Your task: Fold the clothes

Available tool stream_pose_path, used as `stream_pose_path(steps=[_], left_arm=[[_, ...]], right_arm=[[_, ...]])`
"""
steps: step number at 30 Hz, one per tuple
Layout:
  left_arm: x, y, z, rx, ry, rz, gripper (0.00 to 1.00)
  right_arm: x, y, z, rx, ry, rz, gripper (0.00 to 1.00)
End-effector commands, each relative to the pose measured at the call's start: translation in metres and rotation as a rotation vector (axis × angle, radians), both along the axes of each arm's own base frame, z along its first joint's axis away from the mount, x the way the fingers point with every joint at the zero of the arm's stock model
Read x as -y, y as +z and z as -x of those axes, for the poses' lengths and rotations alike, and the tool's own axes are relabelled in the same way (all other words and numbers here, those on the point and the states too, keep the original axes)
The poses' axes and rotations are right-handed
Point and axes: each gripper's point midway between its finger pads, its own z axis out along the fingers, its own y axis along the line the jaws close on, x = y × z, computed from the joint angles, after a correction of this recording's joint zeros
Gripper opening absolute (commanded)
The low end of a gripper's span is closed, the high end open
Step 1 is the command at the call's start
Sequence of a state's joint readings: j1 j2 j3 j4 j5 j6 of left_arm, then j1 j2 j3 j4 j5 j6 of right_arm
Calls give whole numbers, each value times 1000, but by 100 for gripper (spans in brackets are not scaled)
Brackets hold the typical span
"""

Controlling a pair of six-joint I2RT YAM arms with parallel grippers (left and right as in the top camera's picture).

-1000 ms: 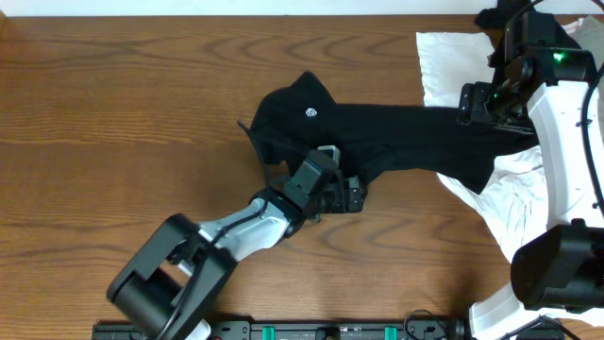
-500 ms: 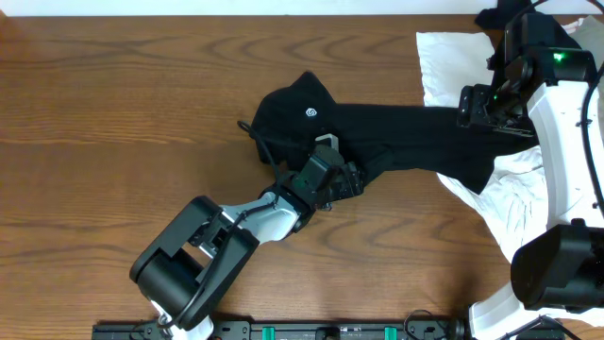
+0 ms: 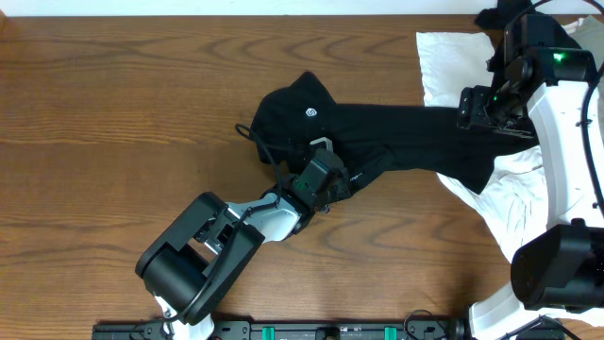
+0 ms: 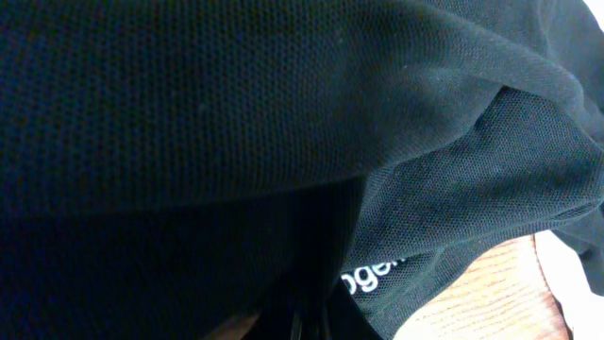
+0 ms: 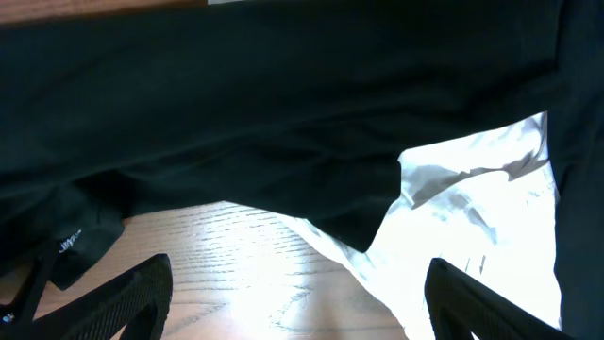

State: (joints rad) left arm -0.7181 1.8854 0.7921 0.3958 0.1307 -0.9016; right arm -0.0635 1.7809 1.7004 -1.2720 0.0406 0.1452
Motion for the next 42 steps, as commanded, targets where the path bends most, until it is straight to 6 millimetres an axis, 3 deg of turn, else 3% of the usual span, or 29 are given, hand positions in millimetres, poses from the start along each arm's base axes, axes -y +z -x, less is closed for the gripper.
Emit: stream_pose_path(steps=[1,5,10,13,16,17,20,24,30,37,42], left_arm=[[-5,-11,7,-20,-16,-31,6],[-4,17,8,53,-104,-44,6],[-34,88,6,216,-186,-119,6],[-78,133,-1,306,-95,-190,6],[-139,173,-8,387,67,-278,6],[-161,185,-9,403,132,-296,6],[-200,205,-8,428,236,-311,6],[-229,208,-6,411,314,-330,6],[-234,197,-7,376,312,-355,6],[-233,191,-8,361,301,-370,6],[-233,187,-9,348,298,-376,6]], right_arm=[[2,5,0,12,0,2,84],[2,5,0,11,7,3,84],[2,5,0,9,25,7,84],[2,5,0,10,26,8,84],[2,5,1,9,25,7,84],[2,5,1,8,25,7,84],[1,4,4,-4,25,6,85],[1,3,11,-35,25,3,84],[-4,-2,28,-107,43,-19,86],[-64,-27,55,-206,224,-280,84],[-103,-68,100,-372,306,-338,82]])
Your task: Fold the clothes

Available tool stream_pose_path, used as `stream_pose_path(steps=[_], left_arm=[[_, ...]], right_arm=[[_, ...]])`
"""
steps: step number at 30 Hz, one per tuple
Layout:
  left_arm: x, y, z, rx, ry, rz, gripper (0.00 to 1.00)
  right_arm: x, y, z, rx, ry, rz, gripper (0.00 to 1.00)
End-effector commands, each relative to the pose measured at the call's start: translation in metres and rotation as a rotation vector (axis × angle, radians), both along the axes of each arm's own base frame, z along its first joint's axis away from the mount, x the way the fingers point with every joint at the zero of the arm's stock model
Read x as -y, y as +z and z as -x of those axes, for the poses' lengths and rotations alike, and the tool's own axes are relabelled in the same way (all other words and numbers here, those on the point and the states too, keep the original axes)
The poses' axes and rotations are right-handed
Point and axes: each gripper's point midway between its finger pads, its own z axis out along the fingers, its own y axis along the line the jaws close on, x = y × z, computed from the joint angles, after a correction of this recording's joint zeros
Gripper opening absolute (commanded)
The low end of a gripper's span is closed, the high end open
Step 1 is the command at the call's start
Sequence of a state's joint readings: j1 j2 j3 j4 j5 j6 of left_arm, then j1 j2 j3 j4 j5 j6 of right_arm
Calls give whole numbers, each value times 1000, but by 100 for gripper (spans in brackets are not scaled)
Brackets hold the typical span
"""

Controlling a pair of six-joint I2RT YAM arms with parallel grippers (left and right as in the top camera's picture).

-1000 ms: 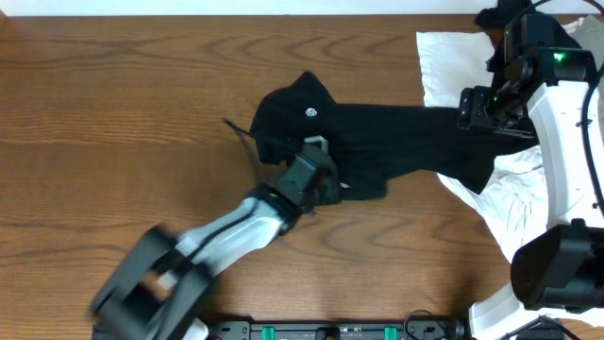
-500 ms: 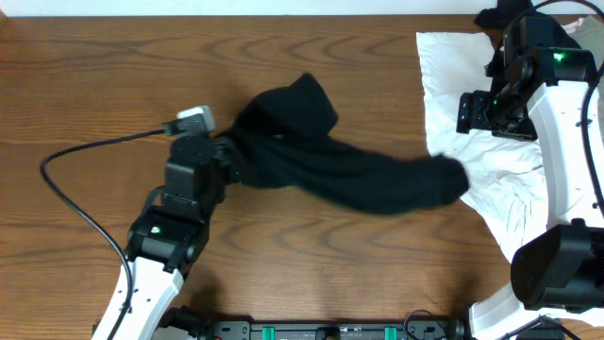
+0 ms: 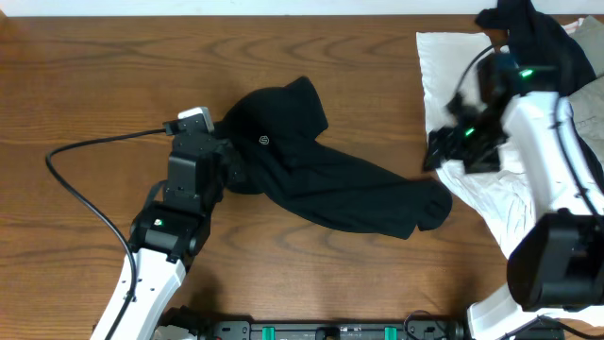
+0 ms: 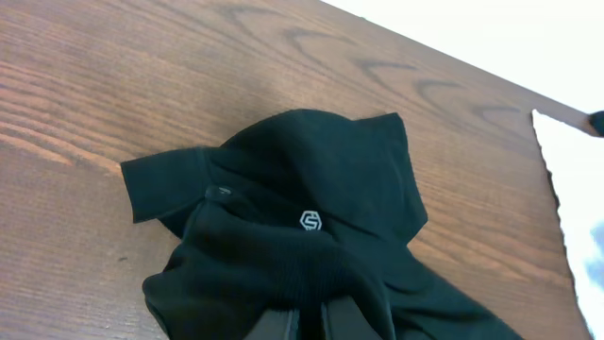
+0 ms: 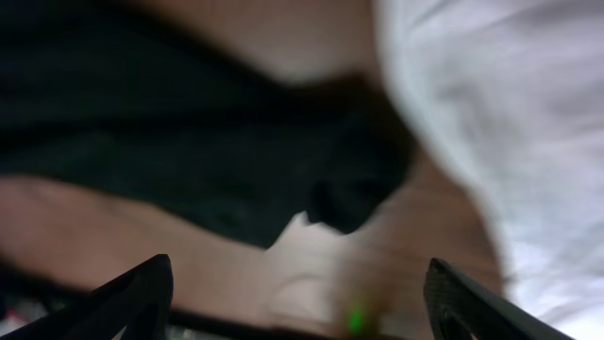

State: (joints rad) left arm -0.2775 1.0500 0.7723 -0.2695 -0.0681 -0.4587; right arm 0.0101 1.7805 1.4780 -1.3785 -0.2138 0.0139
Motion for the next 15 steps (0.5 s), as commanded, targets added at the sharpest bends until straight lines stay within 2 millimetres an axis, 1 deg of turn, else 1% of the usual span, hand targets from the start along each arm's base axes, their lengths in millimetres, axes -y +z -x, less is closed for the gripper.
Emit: stream_pose_path(steps=[1,3,5,8,11,15], left_arm=[[-5,-1,-2,-1,11,-32,6],[-5,-3,-3,-7,10,-34,6],[-5,-5,-3,-12,11,-35,6],[-5,-6,-4,-16,10,-37,6],[-5,-6,-4,-16,10,-36,6],[-5,-7,-3,-17,10,-37,6]], right_arm=[[-38,-18,32,-88,100,-90,82],[-54,-32,53,-148,149,-106,82],[-67,-40,68,-183,179,-125,81],[-75,-52,85,-228,194,-110,81],[-77,-62,95,-249,196,-101,81],[-67,-79,103,-267,152,-39,82]])
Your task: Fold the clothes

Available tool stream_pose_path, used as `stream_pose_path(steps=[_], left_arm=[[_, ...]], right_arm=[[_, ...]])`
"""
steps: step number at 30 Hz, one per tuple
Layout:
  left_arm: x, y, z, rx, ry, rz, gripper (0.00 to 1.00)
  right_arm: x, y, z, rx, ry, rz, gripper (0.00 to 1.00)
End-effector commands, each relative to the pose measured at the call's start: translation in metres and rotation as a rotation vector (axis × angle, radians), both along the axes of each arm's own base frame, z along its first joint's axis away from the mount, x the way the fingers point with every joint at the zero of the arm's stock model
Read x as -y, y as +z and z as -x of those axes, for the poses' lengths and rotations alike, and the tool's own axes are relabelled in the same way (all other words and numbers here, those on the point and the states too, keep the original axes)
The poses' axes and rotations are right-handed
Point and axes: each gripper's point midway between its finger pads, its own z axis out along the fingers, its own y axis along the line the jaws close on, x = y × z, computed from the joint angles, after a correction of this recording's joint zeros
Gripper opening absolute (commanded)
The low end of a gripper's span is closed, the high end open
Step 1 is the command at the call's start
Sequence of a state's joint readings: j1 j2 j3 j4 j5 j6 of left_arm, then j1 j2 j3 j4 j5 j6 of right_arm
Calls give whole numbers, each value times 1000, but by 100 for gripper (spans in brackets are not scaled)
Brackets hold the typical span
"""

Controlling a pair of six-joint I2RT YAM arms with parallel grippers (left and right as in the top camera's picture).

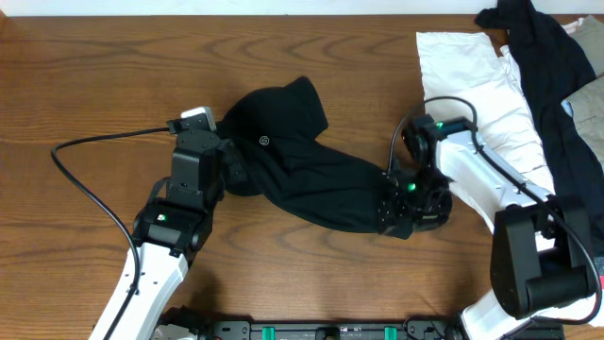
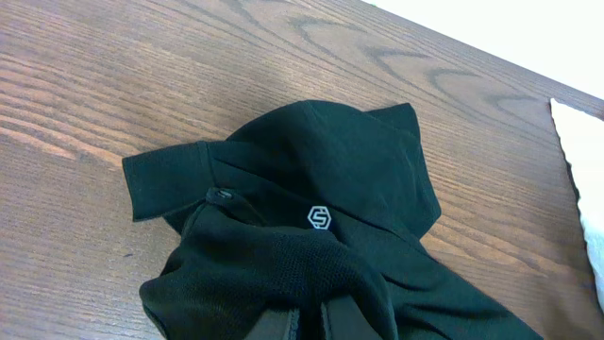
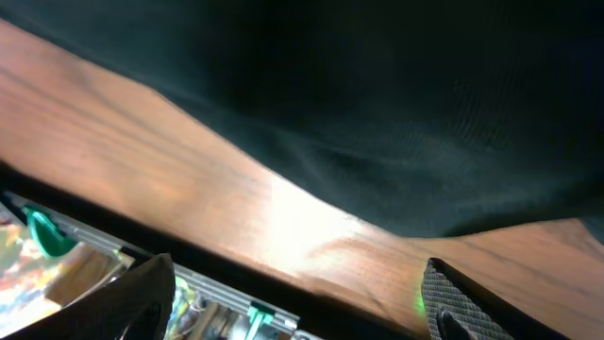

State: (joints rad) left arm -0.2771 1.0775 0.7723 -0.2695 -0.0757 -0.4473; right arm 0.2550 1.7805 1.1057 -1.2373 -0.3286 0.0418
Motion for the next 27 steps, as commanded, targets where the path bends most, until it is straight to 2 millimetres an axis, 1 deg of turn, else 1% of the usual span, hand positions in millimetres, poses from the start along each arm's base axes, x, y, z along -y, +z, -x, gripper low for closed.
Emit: stream_pose_path(steps=[1,5,10,12,13,14,15,17,18,19,22,23,24,27], left_arm=[[-4,2,-1,8,10,-16,6],[-4,2,-1,8,10,-15,6],[-4,2,-1,8,10,-16,6],[-4,2,-1,8,10,-15,6],[-4,2,-1,8,10,-16,6],[-4,2,-1,8,10,-16,6],[-4,2,-1,8,10,-15,6],[-4,2,-1,8,10,-15,6],[-4,2,-2,8,10,-15,6],[-4,2,-2,9,10,-15,6],[-4,3,-2,12,-2,-30,6],[-3,4,-3,19,-16,-48,6],[-3,5,-3,28,-31,-67,6],[-2,14,-7,71,-69,-110,6]], right_arm=[[6,-12,7,-4,-41,56,82],[12,-32,-2,61,-72,98,82],[8,-49,-17,156,-74,72,82],[7,-52,-21,178,-77,64,80],[5,-53,-21,182,-81,55,75],[3,-52,-21,180,-84,43,67],[1,-52,-21,176,-86,29,55],[-2,-51,-19,166,-89,15,17],[-3,-50,-17,159,-83,6,4],[-4,-49,-16,153,-74,-8,1],[-11,-40,-13,144,-34,-63,1],[-13,-33,-13,148,-19,-78,1],[-13,-26,-15,158,-5,-85,1],[-16,12,-30,236,33,-112,1]])
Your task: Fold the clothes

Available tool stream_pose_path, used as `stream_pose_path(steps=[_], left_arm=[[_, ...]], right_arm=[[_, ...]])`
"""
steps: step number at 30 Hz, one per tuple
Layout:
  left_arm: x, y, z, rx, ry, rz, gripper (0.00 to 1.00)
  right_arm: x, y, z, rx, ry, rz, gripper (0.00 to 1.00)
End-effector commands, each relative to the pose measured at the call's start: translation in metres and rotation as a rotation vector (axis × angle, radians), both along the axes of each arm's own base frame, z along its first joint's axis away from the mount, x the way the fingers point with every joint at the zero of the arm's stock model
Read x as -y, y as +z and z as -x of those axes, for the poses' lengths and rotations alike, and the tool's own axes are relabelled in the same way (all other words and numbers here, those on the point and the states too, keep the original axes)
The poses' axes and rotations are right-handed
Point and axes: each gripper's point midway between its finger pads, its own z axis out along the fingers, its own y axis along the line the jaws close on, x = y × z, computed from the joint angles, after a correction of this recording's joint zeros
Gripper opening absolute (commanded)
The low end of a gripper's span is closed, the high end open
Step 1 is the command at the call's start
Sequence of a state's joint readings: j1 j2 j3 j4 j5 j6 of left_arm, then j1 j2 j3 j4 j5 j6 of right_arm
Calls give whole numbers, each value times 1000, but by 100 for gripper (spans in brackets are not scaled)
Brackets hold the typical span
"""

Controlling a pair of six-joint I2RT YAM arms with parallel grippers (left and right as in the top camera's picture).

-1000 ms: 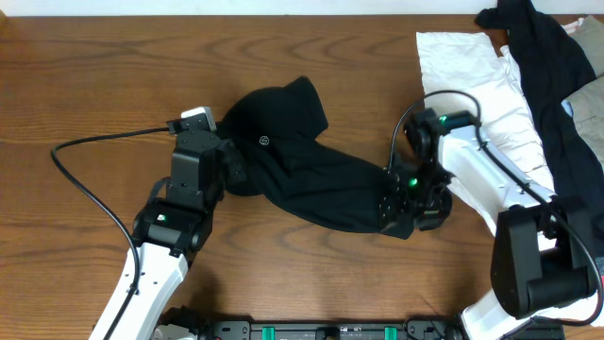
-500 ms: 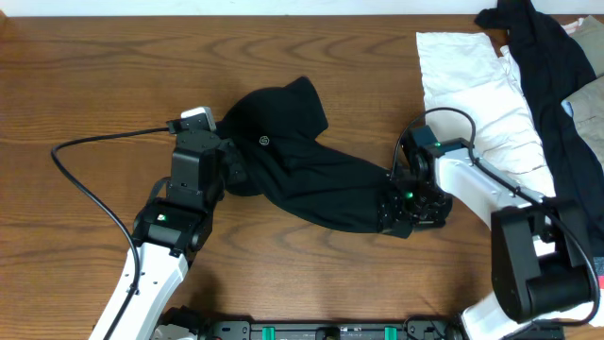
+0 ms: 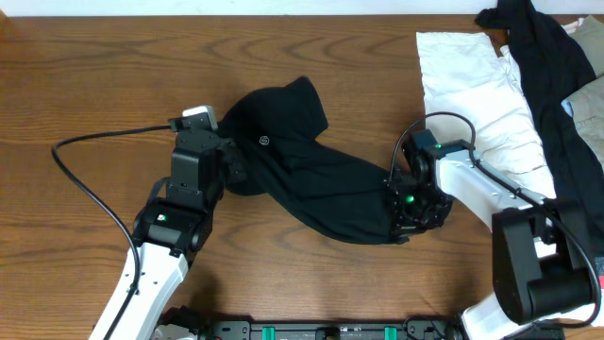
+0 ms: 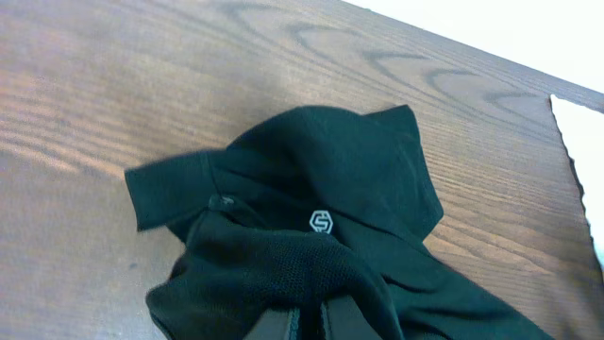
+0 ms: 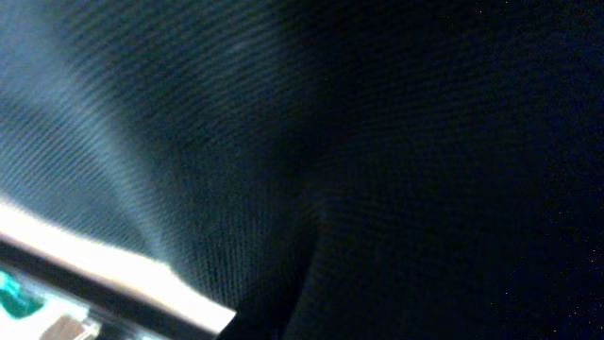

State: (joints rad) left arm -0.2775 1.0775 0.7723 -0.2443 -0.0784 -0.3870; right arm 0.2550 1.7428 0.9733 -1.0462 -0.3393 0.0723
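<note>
A black polo shirt (image 3: pixel 311 179) lies crumpled across the middle of the table, its collar and small logo (image 4: pixel 322 222) toward the far left. At the shirt's left edge my left gripper (image 3: pixel 229 170) is shut on a fold of it; the left wrist view shows the closed fingers (image 4: pixel 302 326) pinching the knit. My right gripper (image 3: pixel 401 212) is pressed into the shirt's right end. Black fabric (image 5: pixel 377 142) fills the right wrist view, and the fingers no longer show at its corners.
A white garment (image 3: pixel 472 85) lies at the back right. Another black garment (image 3: pixel 547 57) and a pale cloth (image 3: pixel 590 99) lie on top of it. The left arm's cable (image 3: pixel 94 151) loops over the left table. A black rail (image 3: pixel 330 331) runs along the front edge.
The right gripper has gone from open at the shirt's right end to buried in its fabric, and that end is more bunched. The left gripper and the collar side are unchanged.
At first the shirt hung stretched between the left gripper mid-table and the right gripper at the white pile. Then it lay in the middle, held at its left edge, with the right gripper open and apart from it. That gripper then reached the shirt's right end and is now in it.
</note>
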Motion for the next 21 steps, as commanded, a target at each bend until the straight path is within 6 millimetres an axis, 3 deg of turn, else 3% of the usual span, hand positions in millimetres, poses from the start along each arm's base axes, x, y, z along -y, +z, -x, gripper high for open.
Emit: stream_pose_path(steps=[1,2,6,9,12,17,21], left_arm=[[-3,15,-4,62,-49,-84,6],[-2,20,-5,77,-57,-94,6],[-2,53,-7,162,-90,-135,6],[-2,90,-7,251,-108,-159,6],[-3,130,-2,344,-122,-189,6],[-9,190,8,486,-125,-257,6],[-16,220,15,549,-88,-258,6]], right_arm=[[-14,58,-41,215,66,-85,1],[-13,69,-47,249,64,-83,1],[-5,149,-90,496,29,-88,1],[6,215,-114,679,-19,-108,1],[24,261,-127,808,-68,-89,1],[52,307,-134,925,-139,-49,1],[64,319,-131,946,-170,-27,1]])
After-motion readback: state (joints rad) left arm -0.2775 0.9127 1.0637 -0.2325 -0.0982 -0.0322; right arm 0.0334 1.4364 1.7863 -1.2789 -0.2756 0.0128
